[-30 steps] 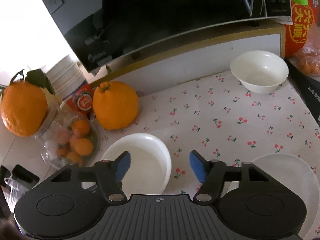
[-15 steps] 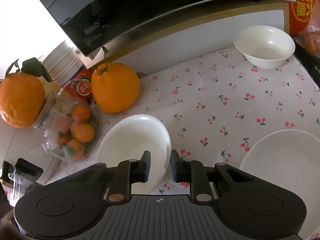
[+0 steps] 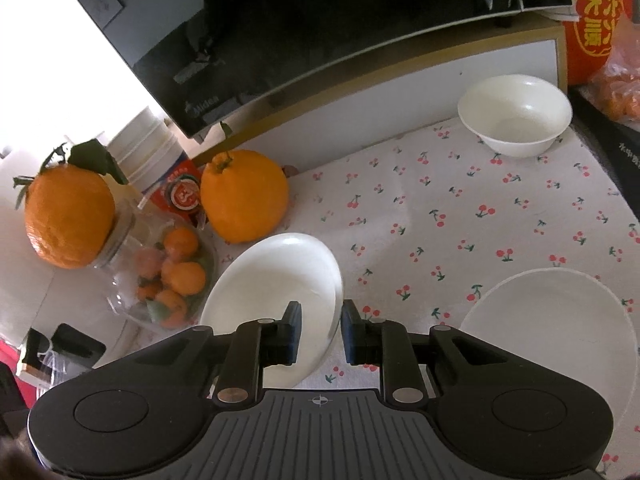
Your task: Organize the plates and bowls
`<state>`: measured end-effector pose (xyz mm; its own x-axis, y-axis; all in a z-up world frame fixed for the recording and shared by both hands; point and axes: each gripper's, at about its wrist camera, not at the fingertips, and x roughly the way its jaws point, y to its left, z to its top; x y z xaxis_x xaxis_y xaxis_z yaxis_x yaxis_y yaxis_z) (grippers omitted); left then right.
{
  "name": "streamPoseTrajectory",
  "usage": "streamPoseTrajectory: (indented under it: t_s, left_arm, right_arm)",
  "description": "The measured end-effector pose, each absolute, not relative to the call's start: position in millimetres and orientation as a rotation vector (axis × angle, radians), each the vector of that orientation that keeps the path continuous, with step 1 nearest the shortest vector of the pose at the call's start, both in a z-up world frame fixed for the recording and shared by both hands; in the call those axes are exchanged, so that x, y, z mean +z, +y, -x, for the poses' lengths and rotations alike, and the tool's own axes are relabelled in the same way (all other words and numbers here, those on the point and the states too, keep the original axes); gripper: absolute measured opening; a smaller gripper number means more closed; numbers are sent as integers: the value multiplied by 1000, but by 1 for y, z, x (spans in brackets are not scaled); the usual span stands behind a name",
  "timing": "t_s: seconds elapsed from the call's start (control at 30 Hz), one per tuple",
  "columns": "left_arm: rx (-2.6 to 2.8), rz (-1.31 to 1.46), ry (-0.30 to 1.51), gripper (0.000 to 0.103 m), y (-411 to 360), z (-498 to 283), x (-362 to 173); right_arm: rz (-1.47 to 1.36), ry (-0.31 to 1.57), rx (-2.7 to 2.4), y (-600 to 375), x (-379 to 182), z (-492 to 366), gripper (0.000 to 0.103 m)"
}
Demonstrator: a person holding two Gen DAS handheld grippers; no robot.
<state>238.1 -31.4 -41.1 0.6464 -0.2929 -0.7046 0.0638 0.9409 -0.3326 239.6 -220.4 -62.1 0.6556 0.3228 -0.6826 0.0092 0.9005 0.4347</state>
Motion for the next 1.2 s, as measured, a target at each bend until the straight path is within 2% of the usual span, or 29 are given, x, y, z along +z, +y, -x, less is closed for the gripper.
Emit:
streamPoseTrajectory:
  t_s: [0.6, 1.2]
  left_arm:
    - [-281, 314, 818, 14, -52, -209, -13]
    - [-414, 300, 821, 14, -110, -185, -7]
  right_arm:
    - [-427, 781, 167, -252, -24, -197, 21]
    - [-464, 752, 88, -324, -11, -150, 21]
